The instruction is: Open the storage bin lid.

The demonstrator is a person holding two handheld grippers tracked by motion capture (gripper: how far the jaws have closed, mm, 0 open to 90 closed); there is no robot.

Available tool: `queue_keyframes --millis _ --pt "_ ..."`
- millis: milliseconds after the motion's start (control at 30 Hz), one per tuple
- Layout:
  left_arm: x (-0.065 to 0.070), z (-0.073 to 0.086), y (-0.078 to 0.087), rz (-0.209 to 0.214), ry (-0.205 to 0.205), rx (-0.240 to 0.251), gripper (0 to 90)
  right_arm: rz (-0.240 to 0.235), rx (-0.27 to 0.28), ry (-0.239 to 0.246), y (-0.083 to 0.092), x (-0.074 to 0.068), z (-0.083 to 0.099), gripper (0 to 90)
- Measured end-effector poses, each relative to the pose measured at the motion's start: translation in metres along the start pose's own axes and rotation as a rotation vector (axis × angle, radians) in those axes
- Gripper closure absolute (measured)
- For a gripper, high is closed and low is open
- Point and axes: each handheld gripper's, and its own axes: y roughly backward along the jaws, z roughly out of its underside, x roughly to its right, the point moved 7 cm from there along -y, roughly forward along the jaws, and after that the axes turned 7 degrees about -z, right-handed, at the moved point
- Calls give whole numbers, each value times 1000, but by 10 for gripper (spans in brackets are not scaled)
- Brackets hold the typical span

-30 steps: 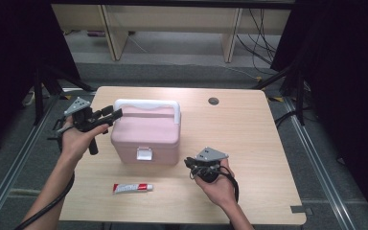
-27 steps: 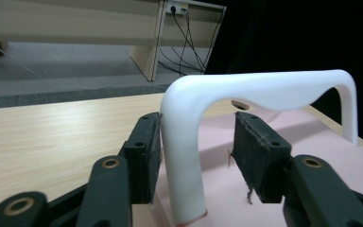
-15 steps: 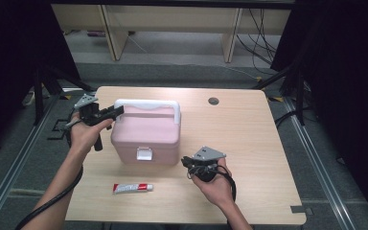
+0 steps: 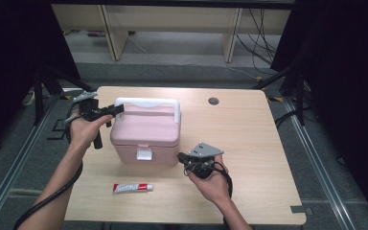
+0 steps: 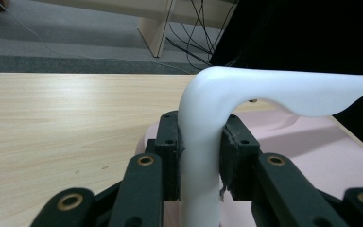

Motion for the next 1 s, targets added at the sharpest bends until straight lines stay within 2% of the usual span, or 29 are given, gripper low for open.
queue_keyframes --millis 33,67,133,167,233,267,300,333,400,433,533,567,600,667,700,733,767,833,900,933,1000 --pt "0 -1 0 2 2 -5 714 -5 -2 -33 1 -3 -1 877" --pt "0 -2 0 -1 10 -10 713 5 18 -6 1 0 -4 887" --pt "0 -4 0 -3 12 -22 714 -5 28 -34 3 -2 -7 900" --pt "0 -4 -1 -2 18 -27 713 7 31 -14 5 1 -9 900" --pt "0 -6 -1 -2 27 -34 713 8 48 -20 7 2 -13 900" --pt "0 -7 -1 -4 31 -38 713 -1 62 -47 7 1 -15 900" --pt "0 -7 -1 1 33 -40 713 13 65 -55 8 1 -17 900" --pt "0 -8 -1 -3 37 -43 713 15 65 -24 10 4 -19 900" --pt "0 -9 -1 2 42 -46 714 4 77 -45 9 2 -23 900" --pt "0 -10 -1 5 46 -45 713 14 88 -28 9 4 -26 900" --pt "-1 -10 -1 4 45 -49 714 15 81 -55 9 3 -30 900" --pt "-1 -11 -1 3 44 -50 714 15 86 -33 8 5 -32 900" --pt "-1 -11 0 4 43 -53 714 20 96 -29 7 5 -33 900" --pt "-1 -11 0 8 42 -54 714 8 104 -46 6 3 -35 900" --pt "-1 -11 0 10 41 -56 714 6 108 -32 5 5 -36 900" --pt "-1 -11 -1 17 42 -54 714 13 103 -44 5 4 -36 900" --pt "-1 -10 -1 20 38 -55 713 13 109 -23 3 6 -37 900" --pt "-2 -10 0 26 30 -56 712 19 111 -34 3 5 -38 900" --pt "-2 -11 2 48 32 -25 679 17 117 -49 2 4 -40 900" --pt "-2 -12 5 45 36 -16 647 17 125 -49 1 4 -41 900" --pt "-2 -15 13 38 -1 27 564 18 129 -32 1 5 -42 900"
